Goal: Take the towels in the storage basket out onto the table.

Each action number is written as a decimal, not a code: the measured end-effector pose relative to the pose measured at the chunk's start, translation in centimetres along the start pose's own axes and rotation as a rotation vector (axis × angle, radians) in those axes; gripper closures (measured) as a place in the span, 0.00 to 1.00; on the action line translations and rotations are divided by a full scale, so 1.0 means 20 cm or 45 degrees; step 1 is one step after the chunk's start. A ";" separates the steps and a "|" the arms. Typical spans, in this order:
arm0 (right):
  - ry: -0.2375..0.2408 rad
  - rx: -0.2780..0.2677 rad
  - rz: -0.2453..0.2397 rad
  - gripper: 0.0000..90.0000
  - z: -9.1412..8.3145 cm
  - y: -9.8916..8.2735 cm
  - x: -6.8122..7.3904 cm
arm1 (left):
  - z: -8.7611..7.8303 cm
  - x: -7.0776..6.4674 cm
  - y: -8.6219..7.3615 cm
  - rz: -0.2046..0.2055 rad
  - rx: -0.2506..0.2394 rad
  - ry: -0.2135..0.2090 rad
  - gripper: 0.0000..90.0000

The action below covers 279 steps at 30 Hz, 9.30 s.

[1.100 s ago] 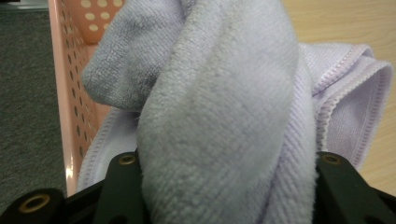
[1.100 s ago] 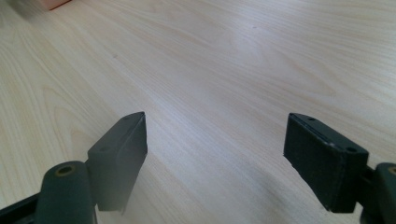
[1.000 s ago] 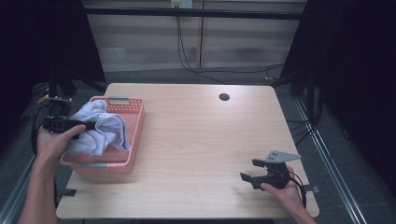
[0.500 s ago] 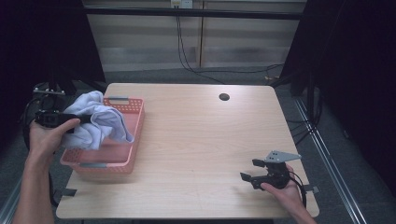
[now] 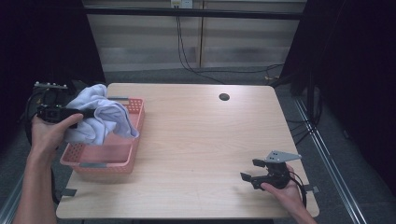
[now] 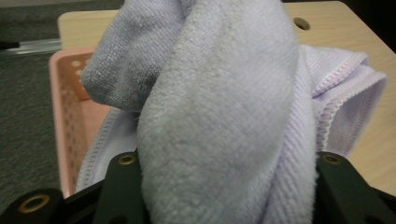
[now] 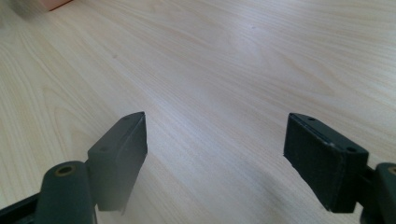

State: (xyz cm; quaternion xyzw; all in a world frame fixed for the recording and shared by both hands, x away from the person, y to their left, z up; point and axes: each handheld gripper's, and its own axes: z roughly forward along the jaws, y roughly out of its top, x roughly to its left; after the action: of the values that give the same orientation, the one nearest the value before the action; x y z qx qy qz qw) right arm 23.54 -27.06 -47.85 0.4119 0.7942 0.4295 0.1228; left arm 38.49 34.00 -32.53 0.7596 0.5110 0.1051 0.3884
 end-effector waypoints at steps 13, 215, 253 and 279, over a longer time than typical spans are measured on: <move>-0.001 -0.001 -0.001 0.24 0.00 0.00 0.00 | 0.07 -0.20 0.10 0.068 -0.036 -0.061 0.56; -0.268 -0.421 0.009 0.85 -0.19 1.18 -0.50 | 0.07 -1.15 -0.10 0.532 -0.576 -0.617 0.92; 0.337 0.172 -0.313 0.54 0.62 0.23 0.40 | 0.76 -0.93 -0.42 0.240 -0.182 -0.518 0.72; -0.063 0.160 0.042 0.86 0.15 0.09 -0.29 | 0.99 -0.99 -0.51 0.345 0.084 -0.486 0.63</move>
State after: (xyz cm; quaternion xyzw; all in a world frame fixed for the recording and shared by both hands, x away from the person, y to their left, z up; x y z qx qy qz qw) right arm 29.90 -29.22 -49.22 0.4424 0.8094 0.3704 0.1092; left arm 33.40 9.19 -48.27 0.8396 0.3247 -0.0058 0.4354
